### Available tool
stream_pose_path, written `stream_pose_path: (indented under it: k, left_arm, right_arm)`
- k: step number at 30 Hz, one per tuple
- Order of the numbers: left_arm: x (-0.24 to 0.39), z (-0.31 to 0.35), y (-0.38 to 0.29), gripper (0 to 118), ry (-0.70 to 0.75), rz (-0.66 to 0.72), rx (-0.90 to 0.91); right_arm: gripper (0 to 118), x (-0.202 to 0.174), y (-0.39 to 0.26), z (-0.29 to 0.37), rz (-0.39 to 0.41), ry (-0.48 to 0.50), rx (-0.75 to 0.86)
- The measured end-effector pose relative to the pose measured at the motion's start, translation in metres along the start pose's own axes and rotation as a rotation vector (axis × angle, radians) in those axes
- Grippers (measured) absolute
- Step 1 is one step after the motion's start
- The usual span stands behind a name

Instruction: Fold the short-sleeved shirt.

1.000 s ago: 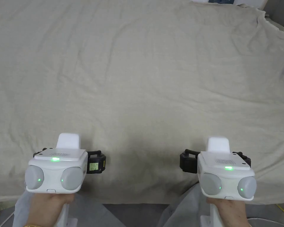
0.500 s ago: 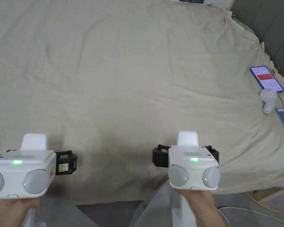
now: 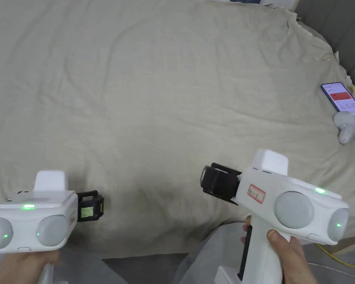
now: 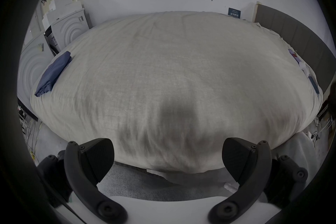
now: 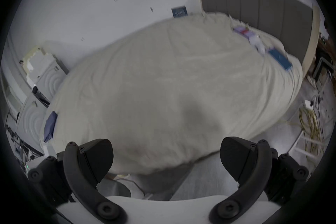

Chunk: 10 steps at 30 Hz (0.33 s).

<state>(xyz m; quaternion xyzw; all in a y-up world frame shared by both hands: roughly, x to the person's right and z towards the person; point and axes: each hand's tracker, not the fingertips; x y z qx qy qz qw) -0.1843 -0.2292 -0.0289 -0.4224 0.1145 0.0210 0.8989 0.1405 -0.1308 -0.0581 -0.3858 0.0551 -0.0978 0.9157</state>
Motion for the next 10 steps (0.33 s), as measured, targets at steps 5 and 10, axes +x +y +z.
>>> stream_pose_path:
  k: [5, 10]
  left_arm:
    - [-0.002, 0.021, 0.018, 118, -0.058, 0.053, 0.092]
    - [-0.017, 0.021, 0.092, 118, -0.045, 0.293, 0.298]
  right_arm:
    - [117, -0.012, 0.027, -0.01, 0.081, -0.021, 0.084]
    - [116, -0.033, 0.08, -0.083, 0.154, -0.136, 0.085]
